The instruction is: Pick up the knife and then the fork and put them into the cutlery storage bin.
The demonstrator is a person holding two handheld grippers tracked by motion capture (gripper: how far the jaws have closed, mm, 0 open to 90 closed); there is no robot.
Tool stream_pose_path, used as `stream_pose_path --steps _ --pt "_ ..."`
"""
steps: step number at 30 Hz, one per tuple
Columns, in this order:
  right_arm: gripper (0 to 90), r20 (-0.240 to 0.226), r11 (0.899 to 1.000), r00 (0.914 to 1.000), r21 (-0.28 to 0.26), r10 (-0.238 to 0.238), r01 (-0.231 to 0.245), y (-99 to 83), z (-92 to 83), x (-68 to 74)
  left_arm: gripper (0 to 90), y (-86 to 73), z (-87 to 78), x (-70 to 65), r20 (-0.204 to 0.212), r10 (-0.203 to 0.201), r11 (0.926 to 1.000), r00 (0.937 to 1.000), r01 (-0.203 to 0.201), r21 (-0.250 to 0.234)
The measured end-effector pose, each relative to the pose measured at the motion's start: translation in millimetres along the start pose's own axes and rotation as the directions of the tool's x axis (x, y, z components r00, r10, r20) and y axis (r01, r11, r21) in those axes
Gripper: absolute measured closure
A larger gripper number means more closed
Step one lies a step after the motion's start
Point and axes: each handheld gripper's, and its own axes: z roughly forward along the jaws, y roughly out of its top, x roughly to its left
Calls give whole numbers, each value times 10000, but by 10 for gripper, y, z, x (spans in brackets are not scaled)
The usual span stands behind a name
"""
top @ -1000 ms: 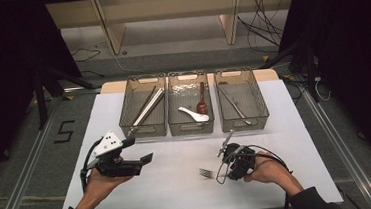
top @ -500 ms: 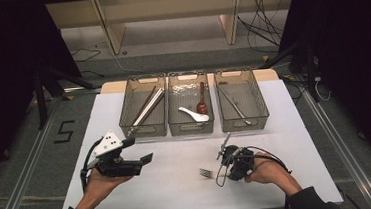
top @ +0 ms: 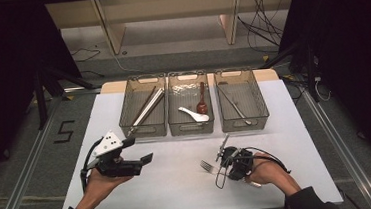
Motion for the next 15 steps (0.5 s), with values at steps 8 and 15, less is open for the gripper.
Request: stream_pose_path --steps 8,15 --pt "844 109 9998 9998 73 -170 169 13 -4 25 157 0 1 -1 11 3 10000 10000 -3 10" --pt "846 189 9998 9996 -75 -196 197 11 -19 16 157 0 2 0 13 14 10000 10000 -14 14"
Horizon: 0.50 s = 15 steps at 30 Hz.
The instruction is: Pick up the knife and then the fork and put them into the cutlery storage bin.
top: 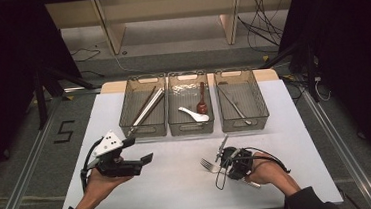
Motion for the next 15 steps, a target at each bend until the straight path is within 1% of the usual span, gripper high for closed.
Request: stream_pose_path --steps 1,7,10,14,15 --pt "846 53 9999 10000 -100 12 -12 -2 -5 -2 157 0 0 1 -5 2 10000 10000 -2 2" --pt "847 136 9994 9998 -314 133 -129 -8 -42 -25 157 1 -1 0 -12 -3 10000 10000 3 -6" --pt "847 365 9988 9992 -466 179 -162 -9 -71 -31 157 1 -2 0 -11 -6 10000 10000 6 -20" --pt "847 480 9960 9982 -826 368 -327 -23 -117 -59 157 1 -2 2 -10 -16 10000 10000 16 -27" --pt "847 445 9954 9983 -890 389 -348 -28 -126 -72 157 1 -2 2 -8 -10 10000 10000 9 -27"
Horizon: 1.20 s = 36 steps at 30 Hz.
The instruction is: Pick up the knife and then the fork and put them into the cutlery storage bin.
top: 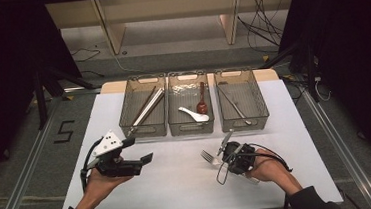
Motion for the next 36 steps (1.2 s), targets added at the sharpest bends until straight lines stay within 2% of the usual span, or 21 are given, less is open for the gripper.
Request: stream_pose_path --steps 4,14,17,21,28,30,32,36 --pt "847 55 9992 9997 -348 218 -216 -19 -40 -40 157 0 1 0 -15 3 10000 10000 -3 23" --pt "847 -266 9920 9974 -1051 671 -695 -31 -132 -79 156 1 -1 3 -27 -2 10000 10000 2 14" --pt "847 -603 9813 9938 -1633 933 -1020 -41 -184 -112 157 1 -1 3 -21 -6 10000 10000 6 9" --pt "847 -809 9637 9893 -2293 1215 -1371 -50 -249 -148 156 0 1 3 -26 4 10000 10000 -4 16" --pt "847 -836 9456 9843 -2759 1552 -1725 -81 -309 -214 157 1 2 0 -13 14 10000 10000 -14 27" --pt "847 -845 9373 9824 -2960 1664 -1842 -90 -333 -229 157 1 2 1 -19 14 10000 10000 -14 9" --pt "847 -732 9380 9832 -2953 1674 -1817 -95 -362 -240 157 0 3 2 -13 -3 10000 10000 3 24" --pt "847 -711 9276 9815 -3208 1779 -1914 -110 -405 -268 157 0 2 0 -15 -2 10000 10000 2 3"
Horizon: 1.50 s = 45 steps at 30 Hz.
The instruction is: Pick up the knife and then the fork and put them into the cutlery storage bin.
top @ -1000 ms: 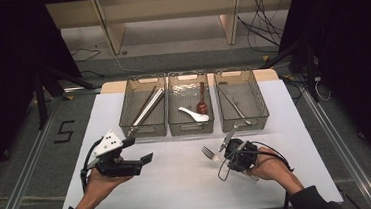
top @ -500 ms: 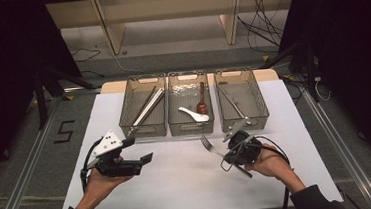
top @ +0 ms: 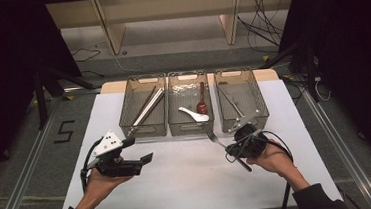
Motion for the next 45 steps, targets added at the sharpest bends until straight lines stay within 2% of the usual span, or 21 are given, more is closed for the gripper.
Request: stream_pose_path --steps 3,7,12,16,35,45 --pt "847 62 9999 10000 -170 15 -14 -5 -28 -33 157 2 -1 1 16 2 10000 10000 -2 1" --pt "847 189 9984 9995 -495 267 -257 -17 -82 -89 157 1 0 1 13 11 10000 10000 -11 -5" --pt "847 393 9922 9966 -1044 723 -679 -34 -174 -166 156 1 -1 0 9 19 10000 10000 -19 -24" --pt "847 593 9874 9942 -1361 896 -809 -52 -245 -241 156 0 2 -2 19 23 10000 10000 -23 -14" --pt "847 980 9676 9819 -2110 1618 -1384 -6 -367 -434 157 -1 10 -6 24 -7 10000 10000 7 -24" --pt "847 1029 9624 9798 -2299 1716 -1444 42 -387 -479 156 -2 11 -5 38 -21 10000 10000 21 -2"
